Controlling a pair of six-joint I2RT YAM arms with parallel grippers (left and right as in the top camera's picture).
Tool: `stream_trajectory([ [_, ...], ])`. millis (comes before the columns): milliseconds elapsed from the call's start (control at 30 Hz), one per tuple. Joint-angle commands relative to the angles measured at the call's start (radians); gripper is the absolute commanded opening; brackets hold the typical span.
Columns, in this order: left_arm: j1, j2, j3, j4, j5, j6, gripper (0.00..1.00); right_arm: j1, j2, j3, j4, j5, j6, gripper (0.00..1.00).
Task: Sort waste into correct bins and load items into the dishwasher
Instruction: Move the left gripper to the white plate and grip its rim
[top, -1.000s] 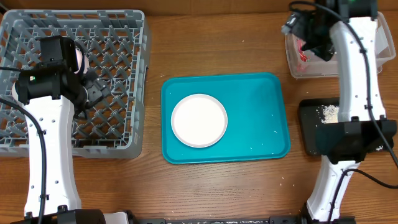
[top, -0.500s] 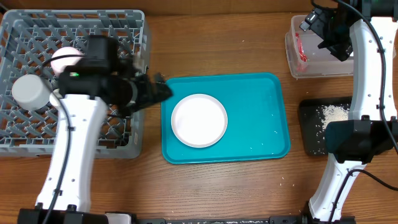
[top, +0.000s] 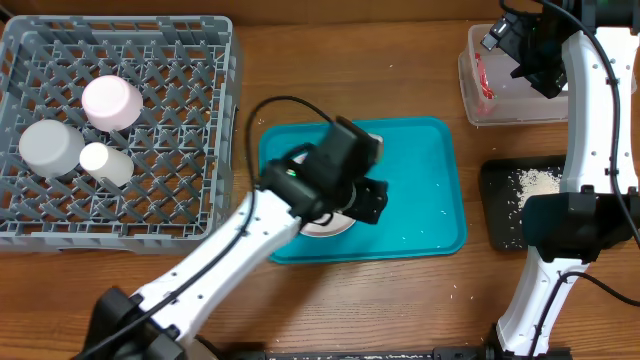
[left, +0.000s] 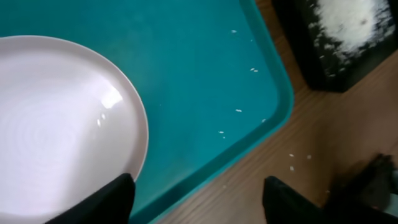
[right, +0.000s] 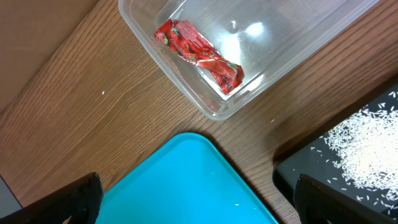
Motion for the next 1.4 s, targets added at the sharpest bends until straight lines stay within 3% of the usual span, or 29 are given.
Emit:
stream_trajectory([
  [0,-0.058,0.082,-0.013,0.027,-0.249,-0.016,0.66,0.001,-0.023,0.023,0.005,-0.005,-0.014,1.0],
  [167,-0.082,0.22,-0.012,0.063,-0.351,-0.016,0.66,0.001,-0.023,0.023,0.005,-0.005,-0.014,1.0],
  [267,-0.082,0.285,-0.012,0.07,-0.341,-0.016,0.46,0.001,-0.023,0.023,0.005,-0.005,-0.014,1.0],
  [633,-0.082,0.334,-0.013,0.121,-0.275,-0.019,0.42,0.001,-0.023,0.023,0.005,-0.005,-0.014,1.0],
  [833,-0.083,0.384,-0.013,0.122,-0.283,-0.019,0.3,0.001,-0.023,0.023,0.005,-0.005,-0.014,1.0],
  [1067,-0.082,0.445,-0.013,0.124,-0.253,-0.035,0.04,0.001,-0.023,0.023,0.005,-0.005,-0.014,1.0],
  [1233,-0.079,0.406,0.03,0.103,-0.198,-0.035,0.04,0.001,-0.023,0.023,0.005,-0.005,-0.014,1.0],
  [1367,-0.066,0.336,0.152,0.002,-0.162,-0.034,0.04,0.001,-0.023,0.023,0.005,-0.005,-0.014,1.0],
])
